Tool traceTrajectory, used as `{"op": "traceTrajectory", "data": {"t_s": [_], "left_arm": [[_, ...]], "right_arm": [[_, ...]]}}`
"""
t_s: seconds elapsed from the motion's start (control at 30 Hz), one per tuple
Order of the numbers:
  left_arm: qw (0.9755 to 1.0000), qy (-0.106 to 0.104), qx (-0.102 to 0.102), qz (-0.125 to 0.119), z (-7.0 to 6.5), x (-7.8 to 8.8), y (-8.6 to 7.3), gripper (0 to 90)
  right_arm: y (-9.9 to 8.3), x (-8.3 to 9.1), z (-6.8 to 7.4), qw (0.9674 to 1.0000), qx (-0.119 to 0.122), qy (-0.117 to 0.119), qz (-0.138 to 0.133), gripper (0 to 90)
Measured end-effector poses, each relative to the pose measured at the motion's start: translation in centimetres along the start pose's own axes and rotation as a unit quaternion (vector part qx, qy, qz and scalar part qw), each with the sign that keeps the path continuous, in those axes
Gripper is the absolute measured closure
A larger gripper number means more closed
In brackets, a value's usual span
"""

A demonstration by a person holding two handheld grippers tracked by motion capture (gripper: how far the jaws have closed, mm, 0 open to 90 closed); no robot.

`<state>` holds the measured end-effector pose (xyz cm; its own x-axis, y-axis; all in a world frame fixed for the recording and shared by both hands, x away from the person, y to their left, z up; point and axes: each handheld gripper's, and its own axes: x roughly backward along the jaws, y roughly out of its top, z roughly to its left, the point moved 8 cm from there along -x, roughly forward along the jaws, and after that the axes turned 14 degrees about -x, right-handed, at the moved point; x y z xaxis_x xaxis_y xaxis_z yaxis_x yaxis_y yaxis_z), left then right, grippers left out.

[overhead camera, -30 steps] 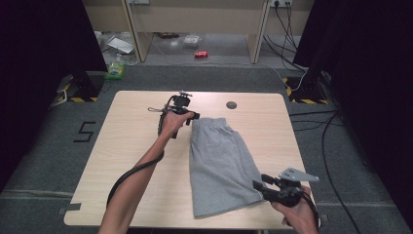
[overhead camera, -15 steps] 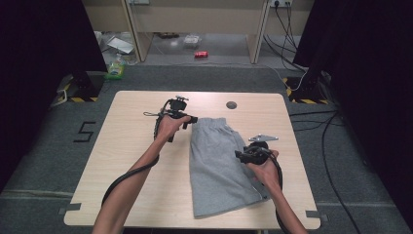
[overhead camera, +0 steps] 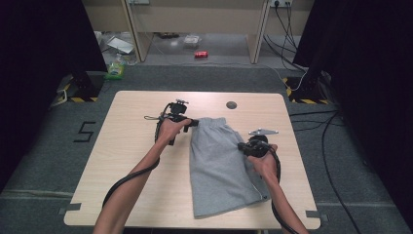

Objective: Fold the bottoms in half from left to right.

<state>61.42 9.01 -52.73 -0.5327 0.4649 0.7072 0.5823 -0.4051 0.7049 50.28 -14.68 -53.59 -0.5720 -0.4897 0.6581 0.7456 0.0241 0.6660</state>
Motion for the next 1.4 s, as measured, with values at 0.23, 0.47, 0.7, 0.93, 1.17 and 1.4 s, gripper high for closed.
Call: {"op": "traceTrajectory", "data": {"t_s": [0.23,0.47,0.7,0.93,1.17,1.4], "left_arm": [[1.0000,0.003,-0.004,0.002,-0.6,-0.6,-0.1,35.7],[1.0000,0.007,-0.005,0.001,-0.6,-0.9,-0.3,35.5],[0.9999,0.010,-0.008,-0.003,-0.7,-0.7,-0.4,35.0],[0.9999,0.009,-0.010,-0.002,-0.8,-0.8,-0.5,34.9],[0.9999,0.005,-0.009,-0.005,-0.7,-0.6,-0.6,34.2],[0.9999,0.004,-0.010,-0.004,-0.8,-0.7,-0.7,34.1]], "right_arm": [[0.3,0.2,-2.5,0.9992,-0.006,-0.038,0.009,86.0],[0.1,1.1,-3.0,0.9989,-0.005,-0.046,-0.003,70.0],[-3.9,5.1,-0.3,0.9997,0.015,-0.016,0.005,60.7],[-8.7,6.8,-0.1,0.9989,0.020,-0.022,0.036,60.7],[-10.3,7.3,-0.4,0.9990,0.014,-0.004,0.041,64.6],[-11.0,7.7,0.1,0.9983,0.035,0.002,0.047,85.6]]}}
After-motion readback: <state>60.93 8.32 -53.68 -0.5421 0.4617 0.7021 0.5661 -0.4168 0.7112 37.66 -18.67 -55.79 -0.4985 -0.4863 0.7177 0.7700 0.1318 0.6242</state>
